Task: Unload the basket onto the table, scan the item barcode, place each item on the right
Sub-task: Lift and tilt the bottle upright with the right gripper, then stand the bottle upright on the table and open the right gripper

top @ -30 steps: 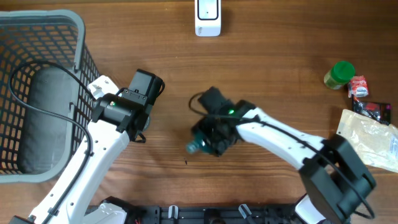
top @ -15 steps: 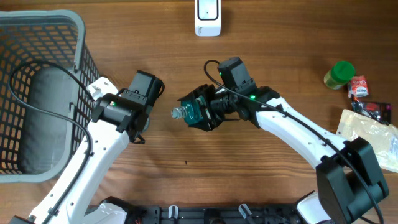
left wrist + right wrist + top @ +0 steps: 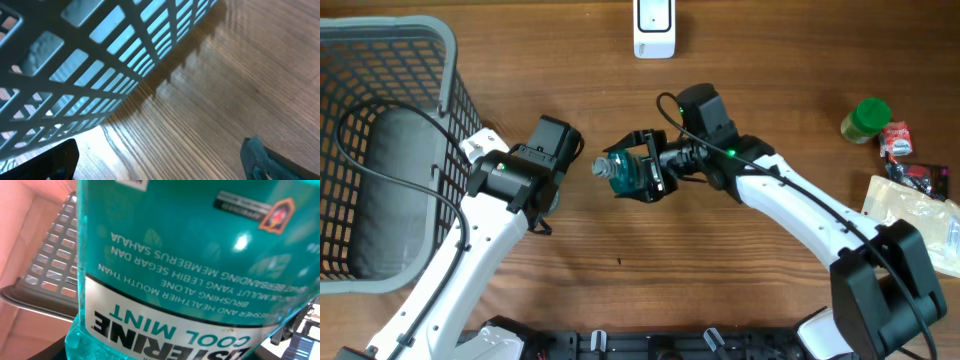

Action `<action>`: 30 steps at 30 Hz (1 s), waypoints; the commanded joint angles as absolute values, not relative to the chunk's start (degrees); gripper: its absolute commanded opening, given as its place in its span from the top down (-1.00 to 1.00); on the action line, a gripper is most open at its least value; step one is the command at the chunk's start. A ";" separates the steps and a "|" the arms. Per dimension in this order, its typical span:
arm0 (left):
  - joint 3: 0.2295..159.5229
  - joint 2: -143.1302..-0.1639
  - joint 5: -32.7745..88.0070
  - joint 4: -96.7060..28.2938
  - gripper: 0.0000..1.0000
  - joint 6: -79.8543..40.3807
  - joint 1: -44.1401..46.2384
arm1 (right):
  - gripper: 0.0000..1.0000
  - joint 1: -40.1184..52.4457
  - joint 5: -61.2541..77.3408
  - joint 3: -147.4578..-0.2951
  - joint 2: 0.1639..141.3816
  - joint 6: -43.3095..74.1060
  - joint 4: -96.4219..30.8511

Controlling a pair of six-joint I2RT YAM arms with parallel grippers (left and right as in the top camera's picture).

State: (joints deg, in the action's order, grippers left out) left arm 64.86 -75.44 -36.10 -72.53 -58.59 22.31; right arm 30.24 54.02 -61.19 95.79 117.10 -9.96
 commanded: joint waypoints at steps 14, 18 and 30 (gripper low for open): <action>64.49 -75.77 -33.01 -77.30 -1.00 -64.16 21.85 | -0.34 25.52 68.31 -62.52 109.30 118.61 8.51; 64.49 -75.77 -33.01 -77.67 -1.00 -64.16 21.85 | -0.34 25.52 69.93 -62.52 111.28 118.65 9.74; 64.49 -75.77 -32.82 -78.96 -1.00 -64.16 21.85 | -0.74 25.52 68.14 -62.52 111.31 118.61 9.61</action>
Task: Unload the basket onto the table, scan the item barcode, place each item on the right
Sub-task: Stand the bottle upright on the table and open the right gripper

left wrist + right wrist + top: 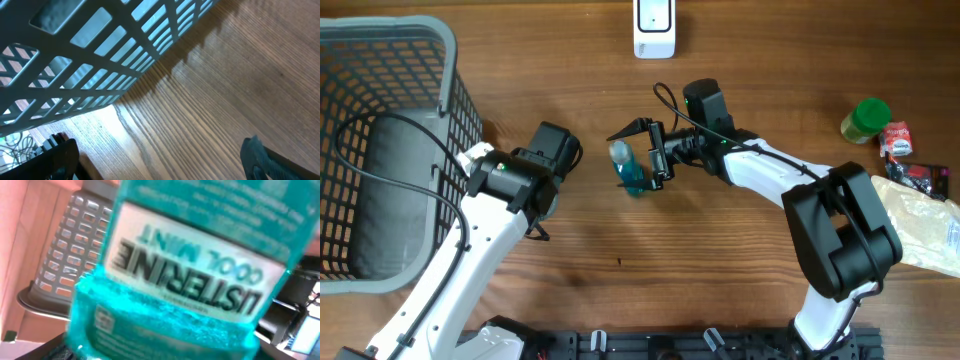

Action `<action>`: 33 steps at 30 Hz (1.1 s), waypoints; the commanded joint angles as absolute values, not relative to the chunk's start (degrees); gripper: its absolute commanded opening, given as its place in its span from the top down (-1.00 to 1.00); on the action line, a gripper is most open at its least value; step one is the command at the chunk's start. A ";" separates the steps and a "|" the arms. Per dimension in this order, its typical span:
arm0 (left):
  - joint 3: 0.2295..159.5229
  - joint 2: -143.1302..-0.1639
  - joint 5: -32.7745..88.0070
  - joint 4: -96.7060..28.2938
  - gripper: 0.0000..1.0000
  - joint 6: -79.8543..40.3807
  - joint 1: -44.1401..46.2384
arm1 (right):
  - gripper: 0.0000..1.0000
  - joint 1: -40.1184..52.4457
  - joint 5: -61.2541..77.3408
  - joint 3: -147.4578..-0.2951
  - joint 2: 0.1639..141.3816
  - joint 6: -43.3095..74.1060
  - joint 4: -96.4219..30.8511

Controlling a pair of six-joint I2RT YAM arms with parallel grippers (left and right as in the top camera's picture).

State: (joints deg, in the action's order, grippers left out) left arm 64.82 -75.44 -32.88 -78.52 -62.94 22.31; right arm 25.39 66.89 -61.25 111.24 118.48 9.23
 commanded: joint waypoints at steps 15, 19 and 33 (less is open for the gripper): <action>64.49 -75.77 -33.08 -78.94 -1.00 -64.14 21.85 | -1.00 25.52 65.36 -62.52 111.22 105.54 22.74; 64.49 -75.77 -34.04 -78.91 -1.00 -64.16 21.85 | -1.00 25.52 68.16 -62.52 111.18 104.81 28.73; 64.49 -75.75 -34.11 -76.90 -1.00 -64.14 21.85 | -1.00 26.83 71.61 -62.52 107.28 98.50 27.92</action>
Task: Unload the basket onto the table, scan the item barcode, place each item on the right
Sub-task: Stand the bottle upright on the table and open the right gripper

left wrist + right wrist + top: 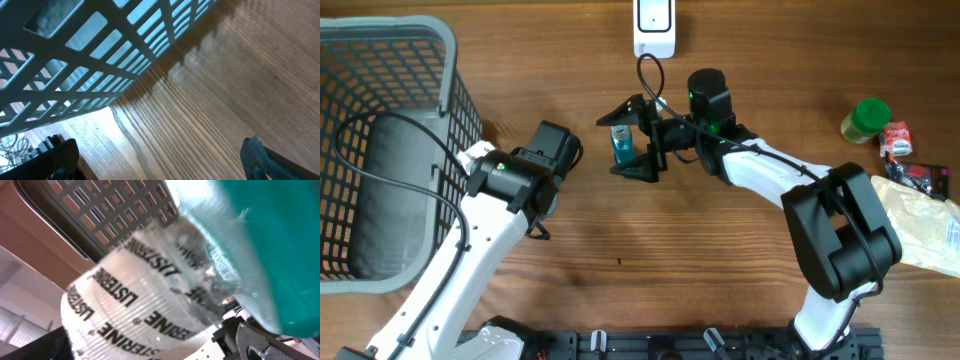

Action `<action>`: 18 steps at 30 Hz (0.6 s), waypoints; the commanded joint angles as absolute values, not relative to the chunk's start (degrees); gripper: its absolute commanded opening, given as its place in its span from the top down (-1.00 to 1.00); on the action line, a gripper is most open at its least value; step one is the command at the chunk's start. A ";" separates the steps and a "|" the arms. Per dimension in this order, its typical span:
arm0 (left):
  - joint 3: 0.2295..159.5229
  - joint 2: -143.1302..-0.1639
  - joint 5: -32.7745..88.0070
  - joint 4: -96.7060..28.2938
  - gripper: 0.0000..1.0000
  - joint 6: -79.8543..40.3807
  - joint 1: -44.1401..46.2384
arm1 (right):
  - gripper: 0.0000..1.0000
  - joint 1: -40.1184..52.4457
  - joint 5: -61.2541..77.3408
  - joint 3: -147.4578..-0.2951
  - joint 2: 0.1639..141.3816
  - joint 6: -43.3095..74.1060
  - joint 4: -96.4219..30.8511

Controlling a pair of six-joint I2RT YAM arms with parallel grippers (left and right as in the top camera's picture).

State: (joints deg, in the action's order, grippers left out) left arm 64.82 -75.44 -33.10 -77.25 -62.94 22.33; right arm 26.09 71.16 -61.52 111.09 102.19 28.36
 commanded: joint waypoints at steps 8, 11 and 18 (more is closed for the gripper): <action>64.49 -75.75 -34.11 -76.25 -1.00 -64.99 21.85 | -1.00 25.96 60.14 -62.52 94.72 85.23 2.28; 64.49 -75.64 -33.91 -76.25 -1.00 -64.97 21.91 | -1.00 25.23 58.02 -62.52 90.59 80.97 -5.63; 64.49 -74.46 -33.93 -75.02 -1.00 -64.93 23.09 | -0.99 25.15 35.66 -62.81 80.82 58.50 -23.97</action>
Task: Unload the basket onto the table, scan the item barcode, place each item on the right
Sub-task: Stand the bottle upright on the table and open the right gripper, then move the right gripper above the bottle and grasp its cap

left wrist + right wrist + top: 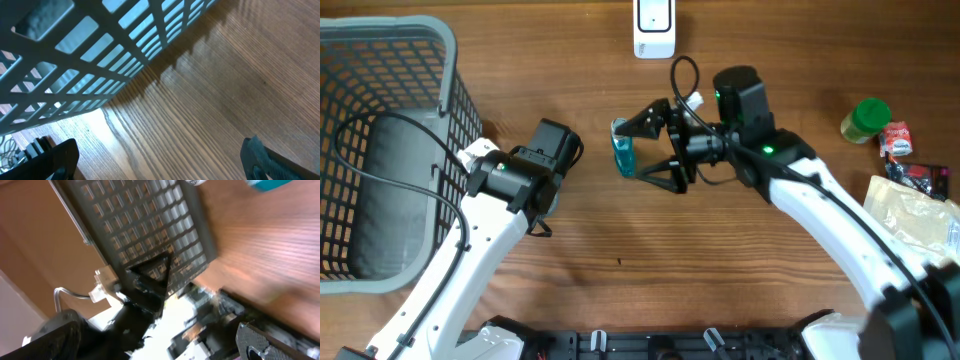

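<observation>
A teal mouthwash bottle (622, 152) stands upright on the wooden table (720, 270), below the white scanner (654, 27) at the far edge. My right gripper (658, 148) is open just right of the bottle, fingers spread wide and nothing between them. In the right wrist view only a teal sliver of the bottle (266, 184) shows at the top edge, with the right gripper (162, 342) empty. My left gripper (160, 160) is open over bare wood beside the basket; the left arm (525, 172) sits left of the bottle.
A grey mesh basket (445, 60) holding a grey bundle (382, 190) fills the left side. At the right edge lie a green-lidded jar (868, 118), a red packet (897, 137), a dark packet (922, 178) and a clear bag (920, 215).
My right gripper has drawn back to the right, away from the bottle. The bottle was between the spread fingers; now it stands free on the table. The left arm is unmoved.
My right gripper first held the bottle lying sideways above mid-table. Then the bottle was upright between the fingers. Then it stood closer to the scanner with the fingers spread around it. Now the gripper is clear of it and the bottle stands alone.
</observation>
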Action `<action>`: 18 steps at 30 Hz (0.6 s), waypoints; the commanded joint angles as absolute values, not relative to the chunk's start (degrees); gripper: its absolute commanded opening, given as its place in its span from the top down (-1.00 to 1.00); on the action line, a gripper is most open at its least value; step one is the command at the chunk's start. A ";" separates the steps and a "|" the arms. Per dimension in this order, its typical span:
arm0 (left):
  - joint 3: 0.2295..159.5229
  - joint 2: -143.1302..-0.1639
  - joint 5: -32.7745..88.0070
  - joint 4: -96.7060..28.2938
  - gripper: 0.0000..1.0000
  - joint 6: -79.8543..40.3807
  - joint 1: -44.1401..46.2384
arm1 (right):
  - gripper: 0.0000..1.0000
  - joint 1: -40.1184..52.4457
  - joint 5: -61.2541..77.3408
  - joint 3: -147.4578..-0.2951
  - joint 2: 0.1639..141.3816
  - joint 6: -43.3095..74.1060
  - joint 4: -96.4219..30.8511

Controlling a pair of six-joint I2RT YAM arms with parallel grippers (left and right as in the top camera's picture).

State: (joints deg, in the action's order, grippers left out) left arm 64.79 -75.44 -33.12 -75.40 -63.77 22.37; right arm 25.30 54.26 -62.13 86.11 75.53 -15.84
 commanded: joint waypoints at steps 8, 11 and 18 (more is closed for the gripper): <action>64.49 -71.92 -34.35 -73.67 -1.00 -64.77 25.96 | -1.00 25.10 3.64 -70.00 73.69 26.06 -36.10; 64.49 -71.75 -34.35 -72.95 -1.00 -64.82 26.96 | -1.00 25.10 -0.19 -74.04 75.53 25.19 -39.66; 64.49 -70.46 -34.59 -72.90 -1.00 -65.04 28.45 | -0.99 25.21 3.18 -84.73 88.58 25.34 -49.47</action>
State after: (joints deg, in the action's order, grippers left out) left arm 64.75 -72.40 -33.12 -73.06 -63.77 27.75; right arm 25.17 2.46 -80.51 81.06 28.01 -46.59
